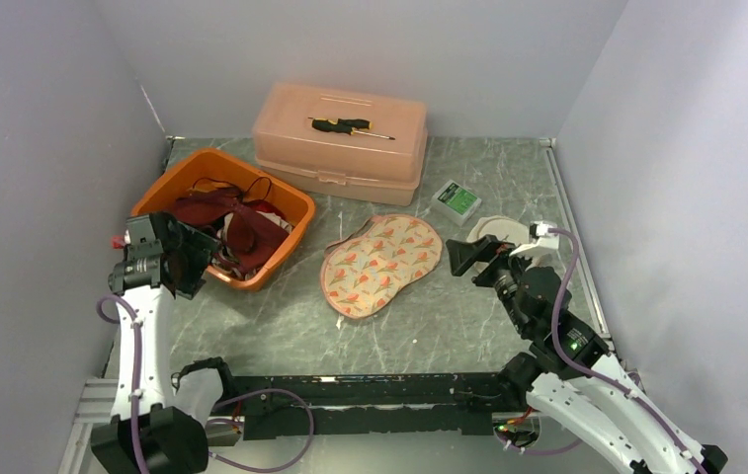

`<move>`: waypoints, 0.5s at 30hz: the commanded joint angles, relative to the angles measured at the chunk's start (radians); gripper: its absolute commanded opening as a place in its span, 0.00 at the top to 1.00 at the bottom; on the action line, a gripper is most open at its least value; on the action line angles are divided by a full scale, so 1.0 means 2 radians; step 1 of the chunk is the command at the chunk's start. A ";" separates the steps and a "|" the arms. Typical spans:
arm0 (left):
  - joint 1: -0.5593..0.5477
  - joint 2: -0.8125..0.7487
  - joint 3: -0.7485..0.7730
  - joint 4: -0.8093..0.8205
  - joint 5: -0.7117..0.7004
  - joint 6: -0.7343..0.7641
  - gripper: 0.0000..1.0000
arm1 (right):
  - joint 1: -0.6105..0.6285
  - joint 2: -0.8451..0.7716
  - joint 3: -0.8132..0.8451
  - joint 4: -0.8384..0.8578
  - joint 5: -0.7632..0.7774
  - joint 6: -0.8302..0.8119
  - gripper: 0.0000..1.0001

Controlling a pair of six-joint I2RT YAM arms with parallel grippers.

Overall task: Unzip the laundry bag and remove the bra
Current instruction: Reset both arms

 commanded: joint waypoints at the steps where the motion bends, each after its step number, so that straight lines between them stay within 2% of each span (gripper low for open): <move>1: 0.016 0.020 -0.016 -0.026 0.017 -0.013 0.16 | 0.000 0.002 0.004 0.007 -0.020 -0.014 0.00; 6: 0.023 0.027 -0.039 -0.012 0.011 -0.027 0.19 | 0.001 0.010 0.001 0.009 -0.024 -0.012 0.00; 9: 0.026 0.045 -0.054 0.013 0.019 -0.042 0.26 | 0.000 0.012 -0.002 0.014 -0.027 -0.012 0.00; 12: 0.027 0.057 -0.062 0.035 0.035 -0.062 0.43 | 0.001 0.015 0.000 0.014 -0.033 -0.017 0.00; 15: 0.025 0.041 -0.079 0.062 0.047 -0.082 0.55 | 0.000 0.018 0.003 0.007 -0.031 -0.015 0.00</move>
